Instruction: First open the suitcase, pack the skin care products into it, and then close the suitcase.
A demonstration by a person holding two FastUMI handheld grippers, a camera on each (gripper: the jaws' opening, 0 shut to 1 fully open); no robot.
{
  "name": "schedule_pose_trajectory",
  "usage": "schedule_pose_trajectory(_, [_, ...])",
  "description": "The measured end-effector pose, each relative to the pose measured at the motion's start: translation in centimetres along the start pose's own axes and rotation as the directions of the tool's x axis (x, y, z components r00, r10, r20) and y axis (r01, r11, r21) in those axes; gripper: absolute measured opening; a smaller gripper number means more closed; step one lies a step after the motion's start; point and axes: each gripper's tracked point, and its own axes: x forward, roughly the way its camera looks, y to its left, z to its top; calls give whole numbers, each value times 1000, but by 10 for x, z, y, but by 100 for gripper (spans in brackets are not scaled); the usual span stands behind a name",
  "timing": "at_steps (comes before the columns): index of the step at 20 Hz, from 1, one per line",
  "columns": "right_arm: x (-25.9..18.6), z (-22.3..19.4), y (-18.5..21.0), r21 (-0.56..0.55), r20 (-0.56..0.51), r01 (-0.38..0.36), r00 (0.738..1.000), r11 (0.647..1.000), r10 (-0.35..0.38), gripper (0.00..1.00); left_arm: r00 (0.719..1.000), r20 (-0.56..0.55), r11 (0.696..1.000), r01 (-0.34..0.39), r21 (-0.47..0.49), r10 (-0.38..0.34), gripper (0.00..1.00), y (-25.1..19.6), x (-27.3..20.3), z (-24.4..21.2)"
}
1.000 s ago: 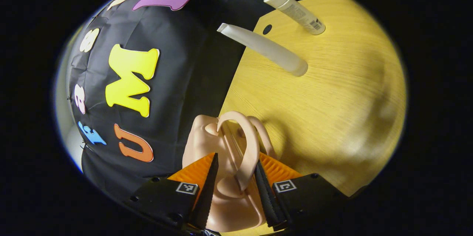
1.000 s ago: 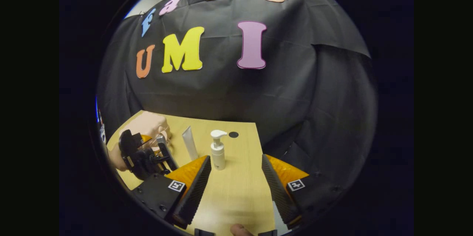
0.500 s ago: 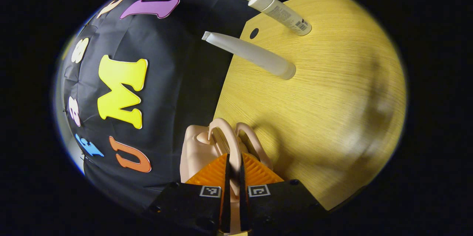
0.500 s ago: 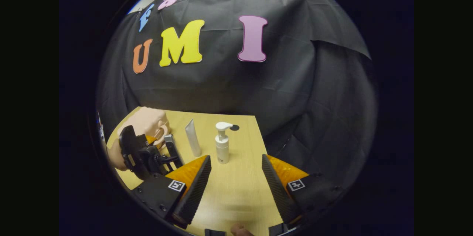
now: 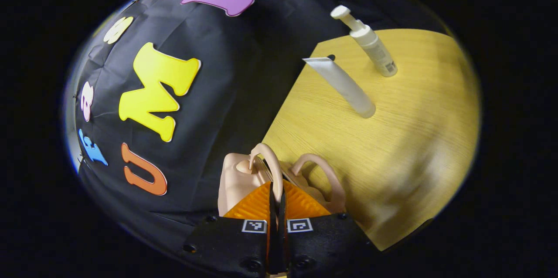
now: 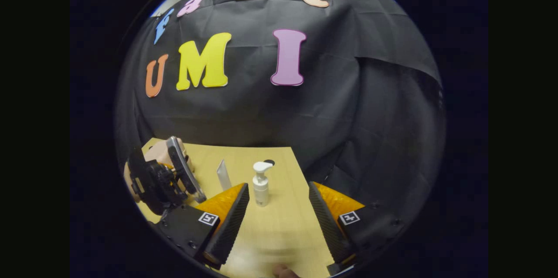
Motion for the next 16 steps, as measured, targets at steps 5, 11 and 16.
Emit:
schedule_pose_trajectory(5, [-6,18,29,-15,28,29,999,999,-29,81,996,87,968,30,-249,-9,3,60,-15,-3])
schedule_pose_trajectory(11, [-17,28,81,-21,13,24,1000,1000,-24,82,985,167,892,39,-451,41,3,141,-47,-35])
schedule_pose_trajectory(16, [-25,40,127,-16,22,31,999,999,-30,82,981,154,823,-8,-569,117,3,217,-49,-103])
